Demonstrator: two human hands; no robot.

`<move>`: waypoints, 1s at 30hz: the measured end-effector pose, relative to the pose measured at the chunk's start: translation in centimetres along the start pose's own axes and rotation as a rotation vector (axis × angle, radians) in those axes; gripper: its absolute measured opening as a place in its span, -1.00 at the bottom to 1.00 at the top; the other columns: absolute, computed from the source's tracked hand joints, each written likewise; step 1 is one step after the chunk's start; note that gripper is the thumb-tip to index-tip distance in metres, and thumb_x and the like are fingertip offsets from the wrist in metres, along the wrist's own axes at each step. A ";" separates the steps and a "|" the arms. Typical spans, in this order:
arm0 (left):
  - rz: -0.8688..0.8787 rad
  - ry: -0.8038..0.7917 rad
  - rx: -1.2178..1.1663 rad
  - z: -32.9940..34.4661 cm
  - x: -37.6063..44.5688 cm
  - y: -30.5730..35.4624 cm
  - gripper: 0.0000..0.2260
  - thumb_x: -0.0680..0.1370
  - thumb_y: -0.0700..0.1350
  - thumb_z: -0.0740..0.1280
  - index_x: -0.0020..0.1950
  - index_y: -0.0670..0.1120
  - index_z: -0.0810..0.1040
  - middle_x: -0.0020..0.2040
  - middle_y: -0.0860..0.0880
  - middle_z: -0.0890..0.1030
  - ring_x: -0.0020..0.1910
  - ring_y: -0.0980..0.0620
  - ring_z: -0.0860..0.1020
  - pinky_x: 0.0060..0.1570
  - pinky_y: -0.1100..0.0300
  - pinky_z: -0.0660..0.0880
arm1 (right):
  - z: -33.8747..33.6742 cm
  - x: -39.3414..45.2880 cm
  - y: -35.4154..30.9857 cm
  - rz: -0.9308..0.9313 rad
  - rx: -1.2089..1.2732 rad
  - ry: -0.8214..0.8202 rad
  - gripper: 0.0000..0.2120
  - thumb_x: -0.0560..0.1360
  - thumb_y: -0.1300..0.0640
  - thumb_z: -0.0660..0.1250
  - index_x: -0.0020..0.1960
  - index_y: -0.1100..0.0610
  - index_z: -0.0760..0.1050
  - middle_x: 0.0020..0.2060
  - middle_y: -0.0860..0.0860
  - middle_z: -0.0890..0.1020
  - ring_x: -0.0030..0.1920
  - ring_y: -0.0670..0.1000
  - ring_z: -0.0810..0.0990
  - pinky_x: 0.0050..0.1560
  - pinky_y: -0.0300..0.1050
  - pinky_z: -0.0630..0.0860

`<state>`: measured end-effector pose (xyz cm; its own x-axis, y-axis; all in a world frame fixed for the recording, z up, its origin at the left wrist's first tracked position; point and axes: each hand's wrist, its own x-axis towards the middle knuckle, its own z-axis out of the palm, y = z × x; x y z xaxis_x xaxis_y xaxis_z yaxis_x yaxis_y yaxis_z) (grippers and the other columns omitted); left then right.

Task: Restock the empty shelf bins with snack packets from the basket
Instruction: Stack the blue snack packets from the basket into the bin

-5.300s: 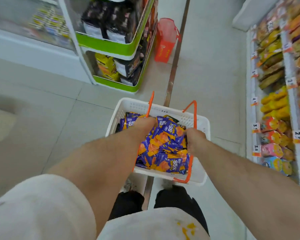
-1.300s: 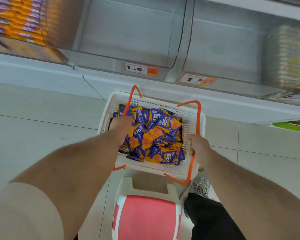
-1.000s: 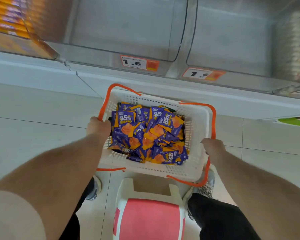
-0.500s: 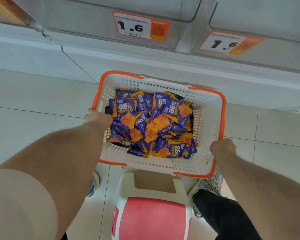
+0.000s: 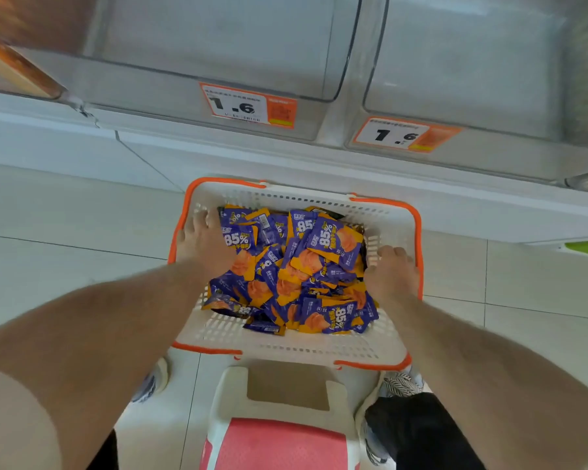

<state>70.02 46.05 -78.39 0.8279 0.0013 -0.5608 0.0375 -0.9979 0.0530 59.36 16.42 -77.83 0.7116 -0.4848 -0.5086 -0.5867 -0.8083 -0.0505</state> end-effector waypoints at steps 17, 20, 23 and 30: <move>0.586 0.494 0.385 0.9 8.5 5.9 -0.57 0.51 -0.04 0.27 0.38 -0.05 0.37 0.38 -0.07 0.38 0.32 -0.12 0.36 0.30 -0.02 0.31 | 4.9 10.2 -6.8 -0.346 -0.297 -0.293 0.24 0.07 -0.49 0.43 0.52 0.15 0.10 0.36 0.15 0.40 0.30 0.20 0.43 0.26 0.13 0.46; 0.544 0.523 0.342 1.7 8.3 6.3 -0.58 0.51 -0.05 0.26 0.36 -0.06 0.39 0.38 -0.07 0.38 0.33 -0.11 0.37 0.30 -0.01 0.29 | 4.9 10.5 -7.2 -0.369 -0.337 -0.240 0.29 0.05 -0.49 0.44 0.53 0.19 0.08 0.40 0.14 0.36 0.35 0.19 0.40 0.27 0.13 0.47; 0.505 0.536 0.275 1.9 7.6 6.6 -0.61 0.51 -0.07 0.25 0.34 -0.06 0.41 0.37 -0.07 0.39 0.33 -0.11 0.37 0.30 -0.01 0.30 | 5.1 10.0 -7.5 -0.357 -0.339 -0.158 0.23 0.04 -0.52 0.41 0.48 0.19 0.18 0.30 0.12 0.45 0.27 0.18 0.46 0.20 0.13 0.51; 0.411 0.078 -0.197 0.8 3.5 8.3 -0.84 0.58 -0.01 0.21 0.09 -0.02 0.51 0.05 -0.04 0.60 -0.02 -0.06 0.56 -0.02 0.09 0.50 | 2.4 5.8 -7.4 -0.358 0.026 -0.059 -0.10 0.14 -0.42 0.40 0.29 0.13 0.39 0.15 0.08 0.51 0.05 0.07 0.57 -0.02 0.01 0.60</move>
<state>72.80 37.75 -80.61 0.8358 -0.3791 -0.3971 -0.2031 -0.8855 0.4178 66.91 20.38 -82.51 0.8507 -0.1521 -0.5032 -0.3148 -0.9140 -0.2560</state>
